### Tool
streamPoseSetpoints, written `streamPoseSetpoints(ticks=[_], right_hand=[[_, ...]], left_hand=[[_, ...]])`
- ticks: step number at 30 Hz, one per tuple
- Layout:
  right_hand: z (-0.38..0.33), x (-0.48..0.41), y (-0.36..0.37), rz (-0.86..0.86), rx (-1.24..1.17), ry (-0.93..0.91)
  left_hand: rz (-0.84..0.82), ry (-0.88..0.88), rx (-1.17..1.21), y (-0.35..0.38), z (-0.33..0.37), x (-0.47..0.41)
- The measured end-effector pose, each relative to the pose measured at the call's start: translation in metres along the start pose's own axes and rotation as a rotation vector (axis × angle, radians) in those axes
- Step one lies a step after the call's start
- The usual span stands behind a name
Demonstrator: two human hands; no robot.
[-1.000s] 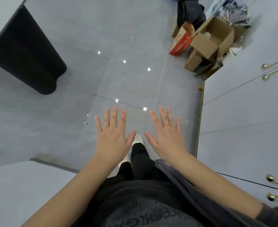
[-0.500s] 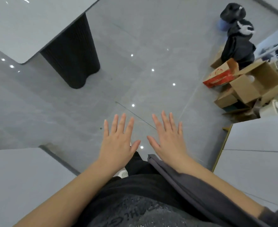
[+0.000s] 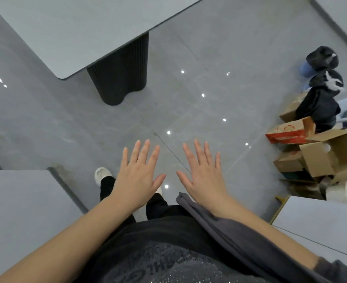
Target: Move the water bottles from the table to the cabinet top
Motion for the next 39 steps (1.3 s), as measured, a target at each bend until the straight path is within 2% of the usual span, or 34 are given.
streamPoseSetpoints(ticks=[12,18,24,33,39], right_hand=[[-0.135,-0.089,-0.027,0.053,-0.087,0.159],[-0.175,-0.125,-0.04,0.061,-0.111,0.228],[-0.203,-0.17,-0.053,0.056,-0.117,0.196],[-0.241,-0.289,-0.084,0.076,-0.136,0.11],[-0.287,-0.346,-0.109,0.006,-0.099,0.021]], left_hand=[[-0.021,0.119,-0.009,-0.056,-0.153,-0.051],[-0.005,0.187,-0.047,-0.082,-0.209,-0.077],[-0.005,0.154,-0.041,-0.099,-0.251,-0.109],[-0.055,0.09,-0.093,-0.125,-0.324,-0.181],[-0.076,0.005,-0.072,-0.143,-0.381,-0.209]])
Point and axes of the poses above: each hand's wrist, its own x-axis away from the middle knuckle, its own y-axis out of the palm, z = x × y, the point moved 7 cm from there along -x, towards the middle knuckle, and after that the axes turned 2 degrees about -x, right-handed, at the moved point
